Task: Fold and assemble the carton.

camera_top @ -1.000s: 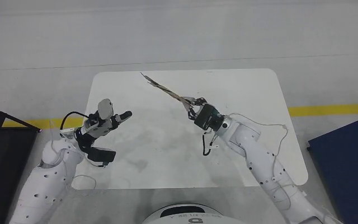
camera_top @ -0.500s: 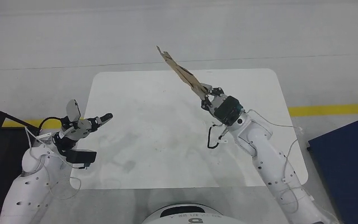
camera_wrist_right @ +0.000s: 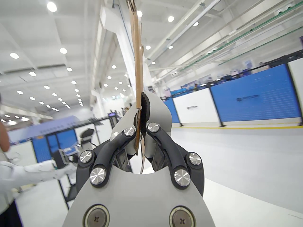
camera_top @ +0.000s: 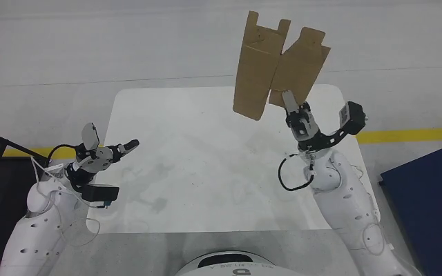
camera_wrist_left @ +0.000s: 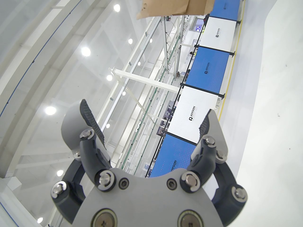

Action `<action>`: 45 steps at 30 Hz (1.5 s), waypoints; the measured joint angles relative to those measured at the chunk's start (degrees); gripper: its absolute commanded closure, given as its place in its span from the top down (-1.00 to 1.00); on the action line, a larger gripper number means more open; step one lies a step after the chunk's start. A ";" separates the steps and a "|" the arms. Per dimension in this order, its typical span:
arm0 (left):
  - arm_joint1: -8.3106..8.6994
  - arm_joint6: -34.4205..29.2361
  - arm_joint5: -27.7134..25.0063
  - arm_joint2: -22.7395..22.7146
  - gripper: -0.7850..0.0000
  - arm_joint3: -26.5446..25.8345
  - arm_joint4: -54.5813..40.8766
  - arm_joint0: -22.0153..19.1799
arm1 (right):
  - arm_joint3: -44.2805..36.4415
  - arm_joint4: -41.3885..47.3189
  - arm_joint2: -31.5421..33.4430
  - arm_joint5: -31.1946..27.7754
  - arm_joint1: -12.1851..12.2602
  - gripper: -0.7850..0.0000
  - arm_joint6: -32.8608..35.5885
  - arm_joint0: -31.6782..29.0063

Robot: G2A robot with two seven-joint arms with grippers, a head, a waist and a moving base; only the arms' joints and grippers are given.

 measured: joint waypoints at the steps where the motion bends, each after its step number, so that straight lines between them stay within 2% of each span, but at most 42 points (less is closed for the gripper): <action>1: 0.00 0.00 0.00 0.00 1.00 0.00 0.00 0.00 | 0.40 3.03 -0.61 -1.88 -0.04 -1.00 0.63 0.11; 4: 0.00 0.00 0.00 0.00 1.00 0.00 0.00 0.00 | 2.58 12.04 -3.28 -7.86 -0.16 -1.00 3.70 1.00; 6: 0.00 0.00 0.00 0.00 1.00 0.00 0.00 0.00 | 3.12 15.58 -4.01 -9.10 -0.19 -1.00 4.64 1.37; 27: 0.00 0.00 0.00 0.00 1.00 0.00 0.00 0.00 | 2.91 14.71 -3.92 -8.68 -0.20 -1.00 4.60 1.27; 31: 0.00 0.00 0.00 0.00 1.00 0.00 0.00 0.00 | 2.06 20.14 -5.16 -6.23 -0.39 -1.00 6.65 0.74; 32: 0.00 0.00 0.00 0.00 1.00 0.00 0.00 0.00 | 1.94 22.62 -6.08 -5.84 -0.45 -1.00 7.64 0.59; 35: 0.00 0.00 0.00 0.00 1.00 0.00 0.00 0.00 | 0.01 37.28 -10.69 -4.00 -0.62 -1.00 12.67 1.01; 38: 0.00 0.00 0.00 0.00 1.00 0.00 0.00 0.00 | -5.18 58.80 -15.04 0.22 -0.64 -1.00 19.72 1.82; 41: 0.00 0.00 0.00 0.00 1.00 0.00 0.00 0.00 | -10.37 82.42 -15.91 7.47 -0.51 -1.00 28.00 1.76; 45: 0.00 0.00 0.00 0.00 1.00 0.00 0.00 0.00 | -15.44 112.23 -14.07 21.74 -0.58 -1.00 38.57 -0.21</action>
